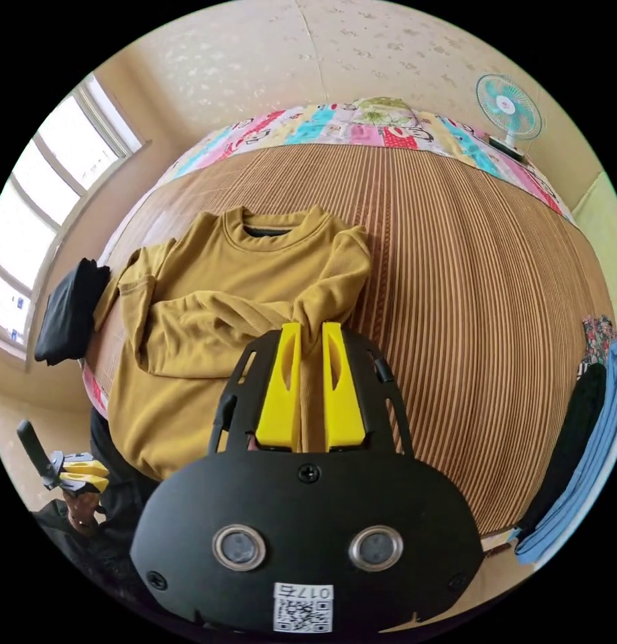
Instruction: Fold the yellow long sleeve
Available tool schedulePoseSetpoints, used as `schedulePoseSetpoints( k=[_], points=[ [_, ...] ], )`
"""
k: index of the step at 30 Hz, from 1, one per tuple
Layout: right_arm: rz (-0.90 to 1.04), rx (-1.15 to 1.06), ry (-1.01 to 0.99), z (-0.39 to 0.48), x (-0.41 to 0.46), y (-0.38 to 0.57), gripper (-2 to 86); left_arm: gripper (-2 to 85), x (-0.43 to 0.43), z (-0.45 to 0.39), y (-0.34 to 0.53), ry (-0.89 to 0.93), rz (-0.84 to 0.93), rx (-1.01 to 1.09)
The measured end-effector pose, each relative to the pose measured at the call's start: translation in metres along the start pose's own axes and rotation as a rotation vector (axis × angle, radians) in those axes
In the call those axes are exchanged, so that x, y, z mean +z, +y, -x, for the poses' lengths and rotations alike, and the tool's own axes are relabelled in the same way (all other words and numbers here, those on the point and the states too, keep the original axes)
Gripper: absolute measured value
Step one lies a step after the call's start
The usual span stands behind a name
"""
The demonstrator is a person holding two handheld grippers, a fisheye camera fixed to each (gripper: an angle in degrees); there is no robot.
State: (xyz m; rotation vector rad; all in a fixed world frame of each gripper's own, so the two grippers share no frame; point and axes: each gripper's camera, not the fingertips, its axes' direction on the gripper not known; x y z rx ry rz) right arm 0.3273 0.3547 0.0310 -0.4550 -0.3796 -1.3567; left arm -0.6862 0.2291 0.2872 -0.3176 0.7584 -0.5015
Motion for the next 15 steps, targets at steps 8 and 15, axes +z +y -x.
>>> schedulePoseSetpoints(
  k=[8, 15],
  points=[
    [-0.026, 0.365, 0.253, -0.129, -0.02, 0.111, 1.7, 8.8, 0.004, 0.011, 0.008, -0.106, 0.006, -0.036],
    [-0.298, 0.106, -0.15, -0.085, -0.063, 0.098, 8.0, 13.6, 0.045, -0.039, -0.119, -0.407, -0.039, 0.086]
  ],
)
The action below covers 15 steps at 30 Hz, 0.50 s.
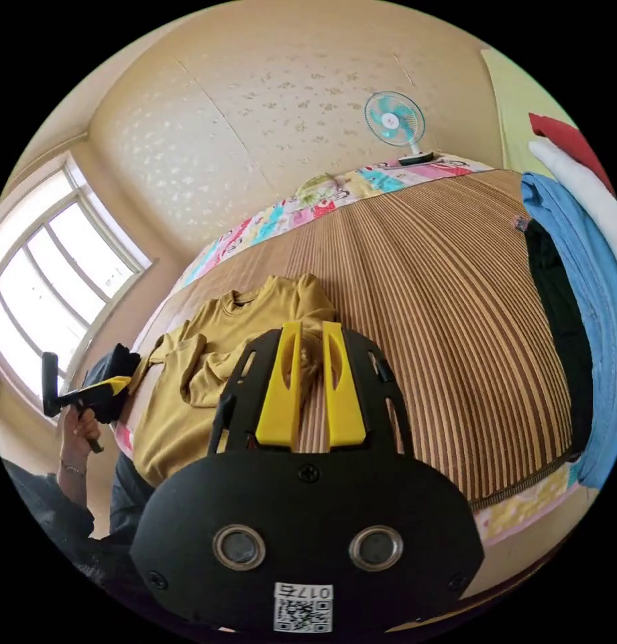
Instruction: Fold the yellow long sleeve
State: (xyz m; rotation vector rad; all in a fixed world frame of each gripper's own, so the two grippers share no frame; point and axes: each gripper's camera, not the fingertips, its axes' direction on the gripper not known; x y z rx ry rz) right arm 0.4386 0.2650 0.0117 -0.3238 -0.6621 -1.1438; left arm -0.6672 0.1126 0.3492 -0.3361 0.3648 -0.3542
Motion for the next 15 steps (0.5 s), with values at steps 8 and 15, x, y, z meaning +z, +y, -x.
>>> schedulePoseSetpoints(
  k=[8, 15],
  points=[
    [0.513, -0.309, 0.1, 0.04, 0.111, -0.043, 5.8, 13.2, 0.154, -0.005, -0.091, -0.247, 0.332, -0.026],
    [0.099, -0.084, -0.1, -0.009, 0.018, -0.039, 1.9, 2.8, 0.039, 0.015, -0.092, 0.233, -0.056, 0.024]
  ],
)
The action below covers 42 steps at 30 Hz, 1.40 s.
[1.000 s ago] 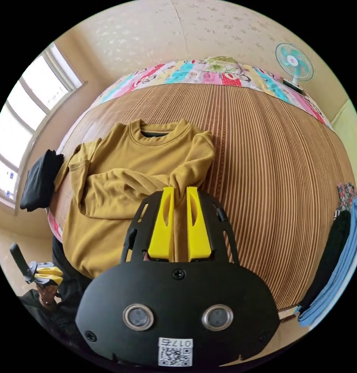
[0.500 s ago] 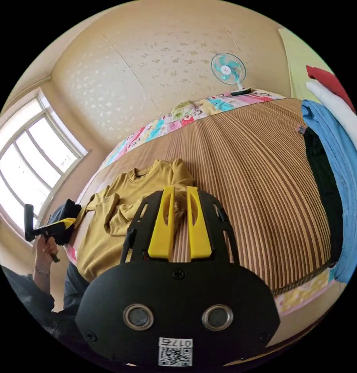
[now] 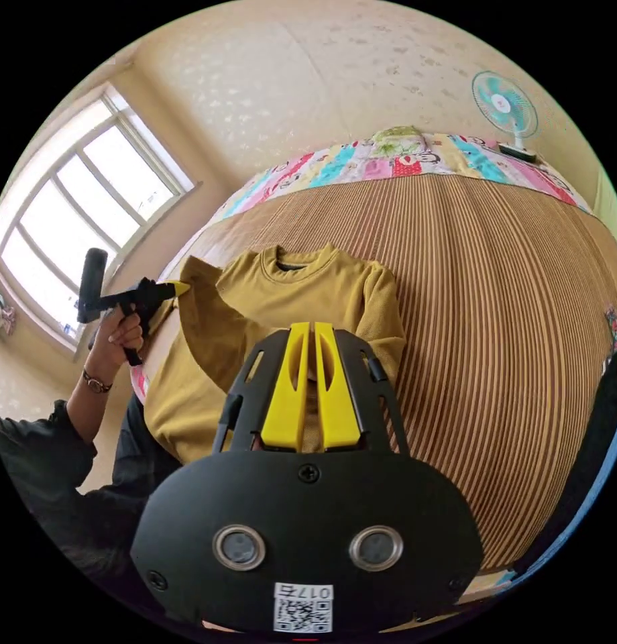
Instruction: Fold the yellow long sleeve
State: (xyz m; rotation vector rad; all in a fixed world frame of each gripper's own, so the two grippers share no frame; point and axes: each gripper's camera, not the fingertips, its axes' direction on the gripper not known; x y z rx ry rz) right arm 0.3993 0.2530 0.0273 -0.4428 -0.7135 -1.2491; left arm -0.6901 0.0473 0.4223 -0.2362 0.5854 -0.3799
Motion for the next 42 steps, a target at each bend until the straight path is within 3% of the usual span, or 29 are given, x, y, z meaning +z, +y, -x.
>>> schedulePoseSetpoints(
  k=[3, 5, 7, 11, 15, 17, 20, 22, 25, 29, 33, 35, 37, 40, 42],
  points=[
    [-0.273, 0.002, 0.01, -0.001, -0.047, 0.01, 1.5, 2.8, -0.061, -0.001, -0.023, 0.293, -0.243, 0.197],
    [-0.418, -0.042, -0.014, 0.003, -0.067, 0.025, 1.3, 3.3, -0.092, 0.003, -0.023, 0.346, -0.379, 0.373],
    [-0.463, -0.061, -0.034, 0.006, -0.073, 0.044, 1.2, 4.3, -0.104, 0.023, -0.019, 0.301, -0.4, 0.403],
    [-0.217, -0.104, -0.19, 0.008, -0.03, 0.097, 1.1, 6.3, -0.082, 0.13, 0.028, 0.121, -0.232, -0.004],
    [0.155, -0.208, -0.184, 0.033, 0.009, 0.137, 0.9, 8.9, -0.086, 0.207, 0.12, 0.195, -0.278, -0.326],
    [0.343, -0.193, -0.196, 0.036, 0.023, 0.134, 0.8, 9.4, -0.09, 0.212, 0.137, 0.251, -0.31, -0.368],
    [0.288, -0.203, -0.033, 0.046, 0.017, 0.128, 0.6, 10.1, -0.088, 0.188, 0.117, 0.272, -0.269, -0.325],
    [0.157, -0.241, -0.092, 0.05, 0.005, 0.13, 0.5, 10.5, -0.077, 0.161, 0.086, 0.268, -0.188, -0.261],
    [-0.072, -0.248, -0.079, 0.046, -0.004, 0.155, 0.5, 13.2, -0.043, 0.11, 0.025, 0.132, -0.023, -0.174],
    [-0.235, -0.043, 0.185, 0.044, -0.01, 0.178, 0.4, 16.4, 0.015, 0.055, -0.039, -0.156, 0.064, -0.106],
    [-0.202, -0.086, 0.141, 0.042, -0.005, 0.18, 0.3, 13.9, 0.084, 0.048, -0.058, -0.36, 0.264, -0.176],
    [-0.202, -0.073, 0.127, 0.038, -0.005, 0.181, 0.3, 8.4, 0.083, 0.041, -0.059, -0.456, 0.241, -0.162],
    [-0.215, -0.046, 0.119, 0.032, -0.006, 0.182, 0.3, 4.4, 0.065, 0.037, -0.063, -0.383, 0.196, -0.209],
    [-0.247, -0.017, 0.088, 0.024, -0.011, 0.185, 0.3, 2.6, 0.006, 0.021, -0.072, -0.019, -0.078, -0.181],
    [-0.273, -0.013, 0.06, 0.019, -0.014, 0.187, 0.4, 2.4, -0.043, 0.009, -0.081, 0.28, -0.287, -0.025]
  ],
)
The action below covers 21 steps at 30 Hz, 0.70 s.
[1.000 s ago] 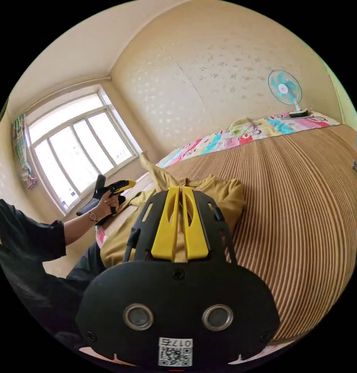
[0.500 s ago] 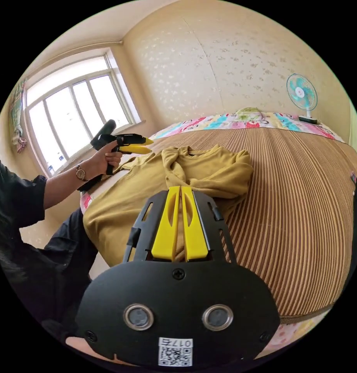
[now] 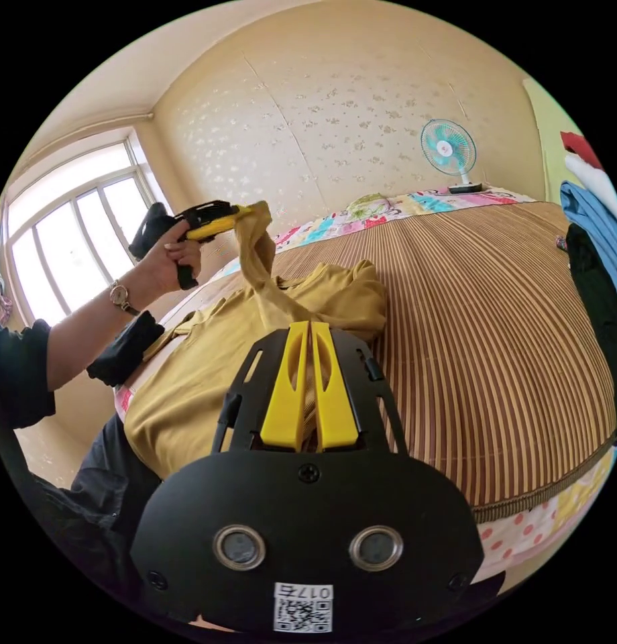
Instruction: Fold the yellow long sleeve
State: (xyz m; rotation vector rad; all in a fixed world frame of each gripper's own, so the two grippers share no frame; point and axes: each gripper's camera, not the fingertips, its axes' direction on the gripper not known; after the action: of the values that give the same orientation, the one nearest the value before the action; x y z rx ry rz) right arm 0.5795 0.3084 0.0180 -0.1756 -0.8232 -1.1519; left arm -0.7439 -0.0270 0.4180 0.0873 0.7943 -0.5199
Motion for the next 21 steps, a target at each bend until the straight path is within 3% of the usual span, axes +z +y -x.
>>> schedulePoseSetpoints(
  k=[3, 6, 7, 9, 11, 16, 19, 21],
  points=[
    [-0.031, 0.023, -0.013, -0.007, -0.004, 0.001, 0.5, 2.8, -0.06, 0.007, 0.002, 0.136, -0.173, 0.021],
    [-0.031, 0.059, -0.031, -0.015, -0.001, -0.003, 0.7, 4.3, -0.107, 0.065, 0.046, 0.005, -0.236, -0.141],
    [-0.029, 0.063, -0.033, -0.017, 0.0, -0.004, 0.8, 4.8, -0.113, 0.082, 0.058, -0.035, -0.223, -0.194],
    [-0.011, 0.072, -0.034, -0.02, 0.005, -0.009, 1.2, 6.6, -0.134, 0.153, 0.109, -0.173, -0.082, -0.49],
    [-0.009, 0.073, -0.025, -0.021, 0.008, -0.012, 1.7, 6.2, -0.153, 0.184, 0.145, -0.19, -0.029, -0.622],
    [0.002, 0.181, -0.038, -0.037, 0.013, -0.03, 6.7, 7.3, -0.193, 0.174, 0.187, -0.148, -0.066, -0.548],
    [0.246, 0.288, 0.02, -0.049, 0.051, -0.061, 10.2, 7.8, -0.182, 0.157, 0.186, -0.212, 0.045, -0.451],
    [0.375, 0.269, 0.096, -0.043, 0.075, -0.076, 11.0, 6.3, -0.177, 0.148, 0.197, -0.254, 0.009, -0.395]
  ],
)
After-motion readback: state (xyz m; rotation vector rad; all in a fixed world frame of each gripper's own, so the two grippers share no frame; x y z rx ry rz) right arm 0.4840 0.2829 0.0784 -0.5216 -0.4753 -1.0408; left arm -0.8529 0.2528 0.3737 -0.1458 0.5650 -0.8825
